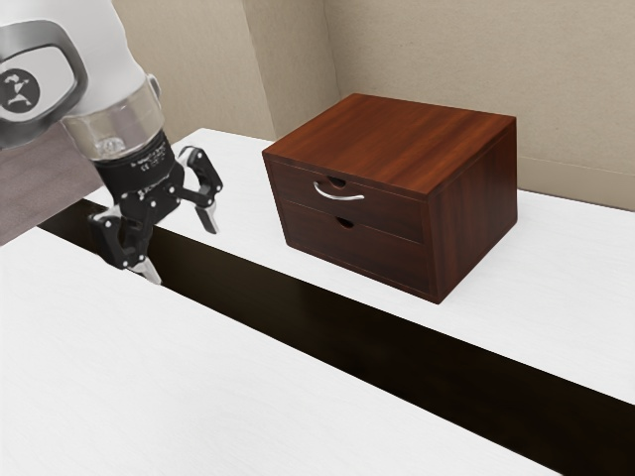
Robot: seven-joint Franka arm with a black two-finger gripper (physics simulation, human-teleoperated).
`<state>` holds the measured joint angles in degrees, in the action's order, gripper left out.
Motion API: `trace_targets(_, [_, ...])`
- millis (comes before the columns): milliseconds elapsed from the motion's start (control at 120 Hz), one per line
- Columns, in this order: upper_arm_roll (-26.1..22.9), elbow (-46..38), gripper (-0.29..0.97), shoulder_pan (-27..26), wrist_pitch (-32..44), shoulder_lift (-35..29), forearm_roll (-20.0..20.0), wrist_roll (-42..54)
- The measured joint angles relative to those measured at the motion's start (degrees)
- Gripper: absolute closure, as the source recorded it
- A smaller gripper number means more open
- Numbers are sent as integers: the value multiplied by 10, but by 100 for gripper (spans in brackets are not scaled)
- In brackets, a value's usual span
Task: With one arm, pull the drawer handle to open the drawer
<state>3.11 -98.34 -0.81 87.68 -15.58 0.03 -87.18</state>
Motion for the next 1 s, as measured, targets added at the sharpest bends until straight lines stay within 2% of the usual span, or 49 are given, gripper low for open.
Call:
trace_targets(100, [0, -3, 0, -2, 9, 11, 1, -1])
trace_targets(275, [8, 24, 0, 0, 52, 88, 12, -4])
trace_targets(583, [7, 151, 0, 11, 123, 227, 18, 0])
trace_targets(733, [5, 175, 0, 24, 156, 265, 18, 7])
trace_targets(858, [-15, 204, 0, 24, 187, 303, 19, 14])
trace_targets(1000, [-20, 204, 0, 40, 229, 319, 19, 21])
